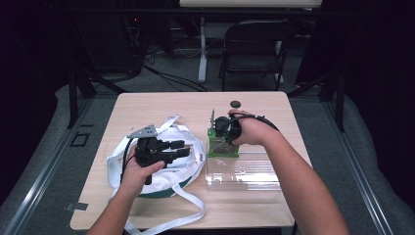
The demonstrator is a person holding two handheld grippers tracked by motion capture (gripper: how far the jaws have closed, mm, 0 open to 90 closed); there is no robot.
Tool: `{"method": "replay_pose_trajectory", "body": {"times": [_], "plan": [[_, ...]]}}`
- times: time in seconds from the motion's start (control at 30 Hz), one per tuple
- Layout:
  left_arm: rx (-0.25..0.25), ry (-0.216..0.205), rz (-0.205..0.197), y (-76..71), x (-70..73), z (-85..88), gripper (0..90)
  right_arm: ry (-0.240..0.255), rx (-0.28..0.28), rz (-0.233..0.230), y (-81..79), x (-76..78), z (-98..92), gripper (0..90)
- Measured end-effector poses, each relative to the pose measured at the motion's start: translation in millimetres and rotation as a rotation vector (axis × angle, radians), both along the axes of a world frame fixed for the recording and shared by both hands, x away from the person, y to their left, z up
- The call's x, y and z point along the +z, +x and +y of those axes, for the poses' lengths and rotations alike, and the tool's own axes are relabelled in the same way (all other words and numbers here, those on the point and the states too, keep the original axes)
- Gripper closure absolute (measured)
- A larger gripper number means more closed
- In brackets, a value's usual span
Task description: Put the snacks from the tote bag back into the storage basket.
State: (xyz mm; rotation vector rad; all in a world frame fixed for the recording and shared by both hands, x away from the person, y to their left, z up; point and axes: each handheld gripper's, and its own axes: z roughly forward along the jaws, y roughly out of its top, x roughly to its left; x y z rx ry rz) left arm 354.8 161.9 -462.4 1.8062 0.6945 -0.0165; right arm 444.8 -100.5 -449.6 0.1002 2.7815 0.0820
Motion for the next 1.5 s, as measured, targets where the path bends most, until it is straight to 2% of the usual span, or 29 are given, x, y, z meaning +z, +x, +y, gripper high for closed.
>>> {"method": "replay_pose_trajectory", "body": {"times": [0.13,0.27,0.83,1.5], "plan": [[-0.001,0.001,0.001,-0.2,0.2,0.1,53.6,0.020,-0.035,-0.002,0.8,1.6,-0.6,46.6],[0.000,0.003,0.001,-0.3,0.0,0.3,53.6,0.021,-0.047,0.001,0.8,2.0,-1.8,43.7],[0.014,-0.001,0.010,0.0,-1.8,3.9,53.5,0.050,-0.052,0.013,-1.6,9.9,-0.3,42.3],[0.022,-0.006,0.005,-0.2,-1.0,5.9,53.4,0.063,-0.047,-0.003,-4.1,18.0,2.0,41.5]]}}
